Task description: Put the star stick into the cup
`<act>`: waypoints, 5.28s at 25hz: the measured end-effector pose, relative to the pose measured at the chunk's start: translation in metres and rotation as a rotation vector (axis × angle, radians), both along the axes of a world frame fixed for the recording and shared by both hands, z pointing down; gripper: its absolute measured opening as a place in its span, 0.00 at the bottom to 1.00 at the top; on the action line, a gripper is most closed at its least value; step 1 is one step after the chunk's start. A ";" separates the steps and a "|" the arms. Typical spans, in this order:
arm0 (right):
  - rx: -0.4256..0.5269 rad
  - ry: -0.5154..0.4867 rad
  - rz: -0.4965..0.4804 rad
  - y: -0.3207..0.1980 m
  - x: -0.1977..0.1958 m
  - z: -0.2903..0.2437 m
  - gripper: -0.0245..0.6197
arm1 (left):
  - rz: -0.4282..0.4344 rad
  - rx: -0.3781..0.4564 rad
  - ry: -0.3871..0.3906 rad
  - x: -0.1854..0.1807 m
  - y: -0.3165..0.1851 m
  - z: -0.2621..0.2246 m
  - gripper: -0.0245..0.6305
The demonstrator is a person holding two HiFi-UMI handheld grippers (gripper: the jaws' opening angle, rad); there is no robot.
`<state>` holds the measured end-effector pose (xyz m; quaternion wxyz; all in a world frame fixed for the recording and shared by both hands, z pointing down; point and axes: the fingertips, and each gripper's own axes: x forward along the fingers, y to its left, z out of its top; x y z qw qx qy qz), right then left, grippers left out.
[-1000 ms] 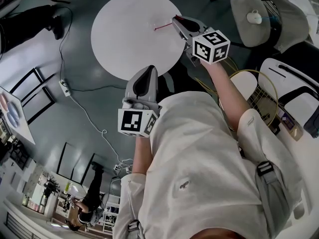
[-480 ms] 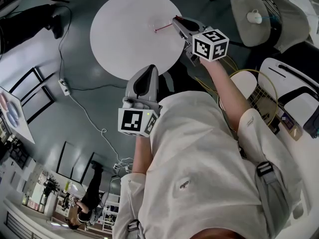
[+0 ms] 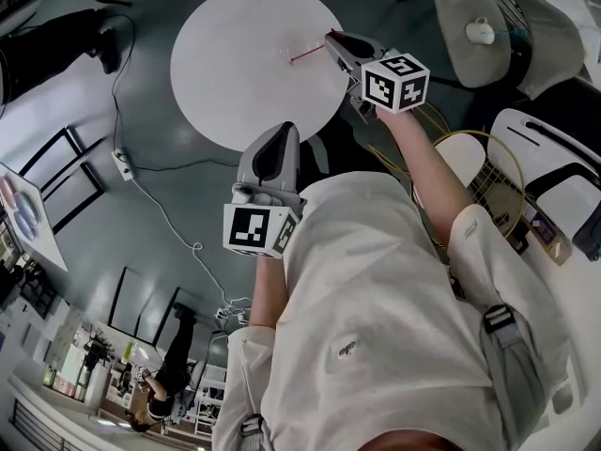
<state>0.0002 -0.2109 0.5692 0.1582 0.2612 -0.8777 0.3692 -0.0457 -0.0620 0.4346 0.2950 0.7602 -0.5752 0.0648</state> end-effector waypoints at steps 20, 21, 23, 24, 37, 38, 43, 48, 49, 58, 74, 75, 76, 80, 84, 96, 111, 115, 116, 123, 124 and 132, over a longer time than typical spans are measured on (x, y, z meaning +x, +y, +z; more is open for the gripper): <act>-0.026 0.018 -0.011 0.009 -0.005 0.011 0.12 | -0.007 0.005 0.000 -0.005 0.006 -0.002 0.05; -0.027 0.016 -0.008 0.009 -0.004 0.011 0.12 | -0.006 0.005 0.000 -0.004 0.006 -0.002 0.05; -0.029 0.013 -0.003 0.008 -0.002 0.012 0.13 | -0.005 0.004 0.000 -0.003 0.007 -0.002 0.05; -0.029 0.012 -0.001 0.008 -0.001 0.012 0.13 | -0.006 0.003 0.000 -0.003 0.008 -0.002 0.05; -0.037 -0.004 -0.013 0.017 0.004 0.016 0.20 | -0.006 0.005 -0.002 0.001 0.012 0.001 0.05; -0.037 -0.005 -0.012 0.018 0.004 0.016 0.21 | -0.006 0.006 -0.003 0.001 0.013 0.000 0.05; -0.039 -0.008 -0.012 0.020 0.005 0.014 0.21 | -0.008 0.007 -0.006 0.002 0.016 -0.002 0.05; -0.043 -0.006 -0.014 0.020 0.005 0.015 0.21 | -0.008 0.011 -0.006 0.004 0.016 -0.002 0.05; -0.042 -0.005 -0.013 0.020 0.005 0.014 0.22 | -0.008 0.012 -0.006 0.004 0.016 -0.003 0.05; -0.041 -0.001 0.007 0.018 0.009 0.014 0.27 | -0.009 0.018 -0.010 0.002 0.017 -0.004 0.05; -0.016 0.014 0.043 0.017 0.025 0.001 0.34 | 0.014 0.067 -0.036 0.005 0.014 -0.021 0.05; -0.014 0.015 0.046 0.018 0.026 0.000 0.34 | 0.015 0.071 -0.038 0.003 0.014 -0.023 0.05; -0.012 0.017 0.051 0.019 0.027 -0.002 0.34 | 0.015 0.075 -0.039 0.002 0.015 -0.025 0.05; 0.014 0.027 0.067 0.018 0.036 -0.009 0.34 | 0.011 0.099 -0.044 0.002 0.018 -0.028 0.05; 0.066 0.046 0.057 0.024 0.042 -0.026 0.34 | 0.002 0.115 -0.046 -0.002 0.024 -0.030 0.05; 0.238 0.025 0.033 0.044 0.038 -0.102 0.32 | -0.028 0.154 -0.061 -0.019 0.040 -0.037 0.05; 0.381 -0.040 -0.114 0.112 0.023 -0.162 0.13 | -0.019 0.169 -0.078 -0.013 0.053 -0.042 0.05; 0.389 -0.056 -0.142 0.123 0.018 -0.163 0.06 | -0.014 0.173 -0.079 -0.016 0.051 -0.042 0.05; 0.390 -0.056 -0.143 0.126 0.017 -0.163 0.05 | -0.010 0.175 -0.080 -0.017 0.051 -0.042 0.05; 0.396 -0.057 -0.092 0.138 0.013 -0.170 0.05 | 0.050 0.193 -0.086 -0.030 0.053 -0.049 0.05; 0.396 -0.056 -0.083 0.141 0.012 -0.171 0.05 | 0.059 0.195 -0.086 -0.032 0.056 -0.050 0.05; 0.369 -0.032 -0.009 0.171 -0.013 -0.172 0.05 | 0.110 0.196 -0.070 -0.064 0.086 -0.055 0.05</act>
